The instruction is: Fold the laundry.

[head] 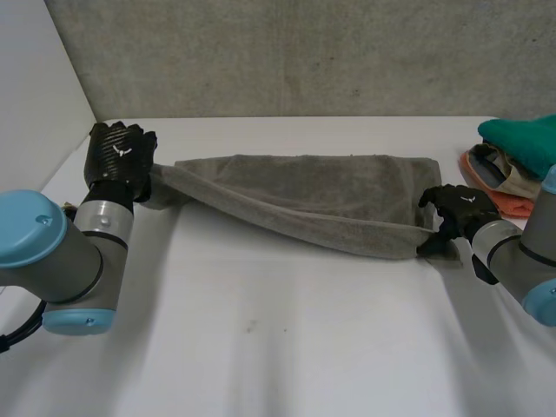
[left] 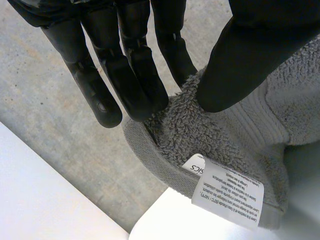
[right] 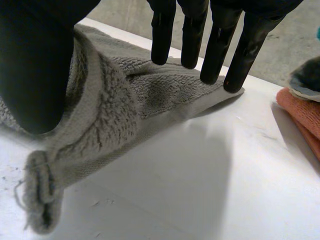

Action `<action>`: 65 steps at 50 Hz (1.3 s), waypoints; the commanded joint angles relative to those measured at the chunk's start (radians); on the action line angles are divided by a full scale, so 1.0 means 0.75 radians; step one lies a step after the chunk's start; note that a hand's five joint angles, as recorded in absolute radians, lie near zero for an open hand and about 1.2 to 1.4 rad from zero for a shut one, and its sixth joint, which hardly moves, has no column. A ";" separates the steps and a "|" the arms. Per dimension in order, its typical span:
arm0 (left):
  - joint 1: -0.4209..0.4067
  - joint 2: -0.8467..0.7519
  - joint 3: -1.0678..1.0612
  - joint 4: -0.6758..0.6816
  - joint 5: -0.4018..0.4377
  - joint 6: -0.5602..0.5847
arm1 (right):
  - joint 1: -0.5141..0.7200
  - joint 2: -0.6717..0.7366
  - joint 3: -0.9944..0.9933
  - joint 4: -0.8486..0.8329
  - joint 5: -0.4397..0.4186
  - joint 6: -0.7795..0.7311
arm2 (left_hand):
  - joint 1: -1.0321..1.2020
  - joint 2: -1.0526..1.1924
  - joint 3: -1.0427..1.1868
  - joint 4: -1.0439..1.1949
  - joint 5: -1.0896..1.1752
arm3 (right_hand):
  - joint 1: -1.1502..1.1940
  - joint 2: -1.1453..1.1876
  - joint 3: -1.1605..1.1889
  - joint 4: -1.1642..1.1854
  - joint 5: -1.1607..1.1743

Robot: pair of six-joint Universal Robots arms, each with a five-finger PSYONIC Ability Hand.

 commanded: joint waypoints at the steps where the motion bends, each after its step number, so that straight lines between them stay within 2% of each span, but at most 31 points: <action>1: 0.003 0.004 -0.006 -0.035 0.002 0.001 | 0.001 -0.001 -0.039 0.139 -0.022 -0.154 | 0.362 0.261 0.271 0.260 0.341 | 0.303 0.239 0.231 0.220 0.231; 6: 0.017 0.002 -0.006 -0.045 0.002 0.001 | -0.001 -0.005 -0.044 0.239 -0.011 -0.303 | 0.362 0.261 0.271 0.260 0.341 | 0.378 0.313 0.305 0.295 0.305; 8: 0.023 0.002 -0.008 -0.053 0.002 0.003 | -0.007 -0.009 -0.042 0.259 -0.007 -0.354 | 0.362 0.261 0.271 0.260 0.341 | 0.541 0.477 0.469 0.458 0.469; 10: 0.027 0.002 -0.008 -0.080 0.002 0.003 | -0.018 -0.013 -0.029 0.262 -0.025 -0.375 | 0.362 0.261 0.271 0.260 0.341 | 0.764 0.700 0.692 0.681 0.692; 13: 0.029 0.004 -0.012 -0.127 0.002 0.003 | -0.022 -0.019 -0.021 0.266 -0.034 -0.393 | 0.362 0.261 0.271 0.260 0.341 | 1.346 1.281 1.273 1.263 1.273; 18: 0.027 0.055 -0.059 -0.225 0.004 0.009 | -0.028 -0.056 0.007 0.270 -0.036 -0.442 | 0.362 0.261 0.271 0.260 0.341 | 1.347 1.283 1.275 1.264 1.275; 22: 0.027 0.147 -0.126 -0.356 0.021 0.064 | -0.030 -0.168 0.073 0.337 -0.036 -0.597 | 0.362 0.261 0.271 0.260 0.341 | 1.347 1.283 1.275 1.264 1.275; 23: 0.029 0.172 -0.143 -0.392 0.025 0.086 | -0.030 -0.225 0.103 0.404 -0.034 -0.695 | 0.362 0.261 0.271 0.260 0.341 | 1.347 1.283 1.275 1.264 1.275; 28: 0.056 0.343 -0.263 -0.672 0.031 0.297 | -0.085 -0.393 0.232 0.711 0.001 -1.065 | 0.362 0.261 0.271 0.260 0.341 | 1.347 1.283 1.275 1.264 1.275; 30: 0.086 0.431 -0.339 -0.848 0.031 0.434 | -0.128 -0.485 0.316 0.868 0.038 -1.227 | 0.362 0.261 0.271 0.260 0.341 | 1.347 1.283 1.275 1.264 1.275; 33: 0.111 0.527 -0.427 -1.063 0.035 0.559 | -0.167 -0.545 0.380 0.979 0.079 -1.360 | 0.362 0.261 0.271 0.260 0.341 | 1.347 1.283 1.275 1.264 1.275; 36: 0.105 0.564 -0.460 -1.141 0.041 0.598 | -0.175 -0.563 0.380 0.990 0.085 -1.391 | 0.362 0.261 0.271 0.260 0.341 | 1.347 1.283 1.275 1.264 1.275; 39: 0.103 0.567 -0.446 -1.090 0.043 0.594 | -0.169 -0.547 0.368 0.904 0.091 -1.369 | 0.362 0.261 0.271 0.260 0.341 | 1.347 1.283 1.275 1.264 1.275; 43: 0.097 0.518 -0.380 -0.900 0.041 0.588 | -0.130 -0.472 0.304 0.749 0.099 -1.322 | 0.362 0.261 0.271 0.260 0.341 | 1.347 1.283 1.275 1.264 1.275; 44: 0.093 0.463 -0.350 -0.805 0.039 0.578 | -0.118 -0.445 0.286 0.710 0.103 -1.305 | 0.362 0.261 0.271 0.260 0.341 | 1.347 1.283 1.275 1.264 1.275; 50: 0.044 0.248 -0.223 -0.489 0.029 0.498 | 0.011 -0.261 0.126 0.436 0.183 -1.189 | 0.362 0.261 0.271 0.260 0.341 | 1.347 1.283 1.275 1.264 1.275; 51: 0.031 0.160 -0.178 -0.392 0.023 0.465 | 0.019 -0.238 0.110 0.409 0.195 -1.187 | 0.362 0.261 0.271 0.260 0.341 | 1.347 1.283 1.275 1.264 1.275; 55: 0.017 0.019 -0.090 -0.258 -0.010 0.447 | 0.038 -0.134 0.018 0.276 0.220 -1.185 | 0.362 0.261 0.271 0.260 0.341 | 1.347 1.283 1.275 1.264 1.275; 58: -0.011 -0.106 0.018 -0.184 -0.079 0.455 | 0.042 -0.054 -0.064 0.184 0.216 -1.187 | 0.362 0.261 0.271 0.260 0.341 | 1.347 1.283 1.275 1.264 1.275; 65: -0.042 -0.301 0.215 -0.182 -0.180 0.492 | 0.062 0.138 -0.252 -0.016 0.204 -1.203 | 0.362 0.261 0.271 0.260 0.341 | 1.347 1.283 1.275 1.264 1.275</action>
